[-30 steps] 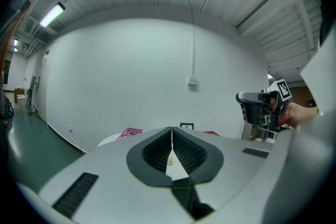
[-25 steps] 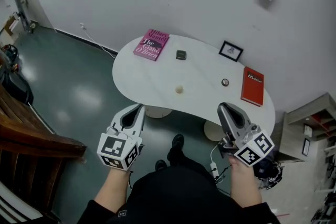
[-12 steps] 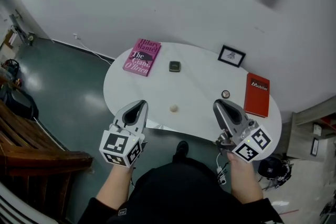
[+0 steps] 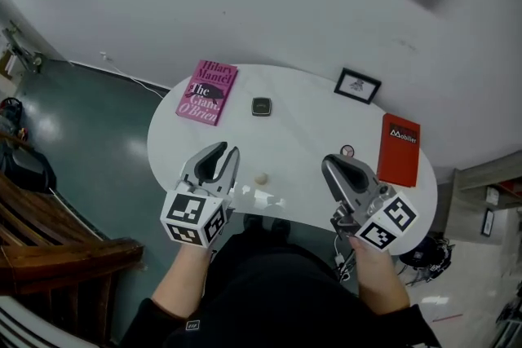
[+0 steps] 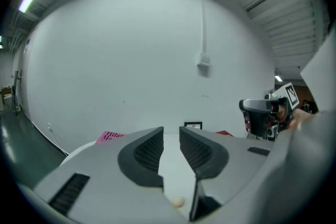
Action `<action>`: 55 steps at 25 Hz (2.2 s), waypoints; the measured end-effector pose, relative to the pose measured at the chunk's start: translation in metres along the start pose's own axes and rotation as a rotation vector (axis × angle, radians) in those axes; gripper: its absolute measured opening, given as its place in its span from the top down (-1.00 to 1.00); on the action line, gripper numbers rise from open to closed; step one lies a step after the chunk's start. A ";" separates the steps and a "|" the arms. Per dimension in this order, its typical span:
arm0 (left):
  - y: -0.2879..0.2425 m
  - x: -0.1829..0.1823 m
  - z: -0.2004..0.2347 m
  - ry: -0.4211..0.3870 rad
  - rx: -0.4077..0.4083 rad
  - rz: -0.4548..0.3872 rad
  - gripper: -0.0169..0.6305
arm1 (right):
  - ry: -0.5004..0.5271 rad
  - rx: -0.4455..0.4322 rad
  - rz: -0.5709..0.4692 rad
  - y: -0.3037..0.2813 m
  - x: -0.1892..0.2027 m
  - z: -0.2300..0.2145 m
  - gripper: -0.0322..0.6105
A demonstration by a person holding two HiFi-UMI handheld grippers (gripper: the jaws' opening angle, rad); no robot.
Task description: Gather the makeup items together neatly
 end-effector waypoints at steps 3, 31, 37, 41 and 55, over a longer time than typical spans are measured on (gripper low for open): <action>-0.024 0.004 0.010 0.013 0.023 0.029 0.57 | -0.020 0.037 0.009 -0.003 0.002 -0.008 0.78; -0.244 0.138 0.090 0.026 0.029 0.342 -0.05 | -0.234 0.112 0.237 -0.053 0.118 -0.059 0.78; -0.271 0.156 0.088 0.001 0.016 0.403 -0.11 | -0.256 0.141 0.230 -0.050 0.124 -0.065 0.78; -0.283 0.163 0.092 -0.003 -0.012 0.443 -0.13 | -0.259 0.161 0.227 -0.045 0.123 -0.067 0.78; -0.288 0.178 0.098 -0.007 -0.031 0.517 -0.02 | -0.254 0.185 0.207 -0.042 0.110 -0.056 0.78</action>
Point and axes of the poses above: the fingertips, and each gripper's own axes: y backward along the fingers, z to its left, x out of its underside, the point moved 7 cm from there along y, backward along the fingers, and after that the axes turned 2 degrees about x, right-handed, at the moved point
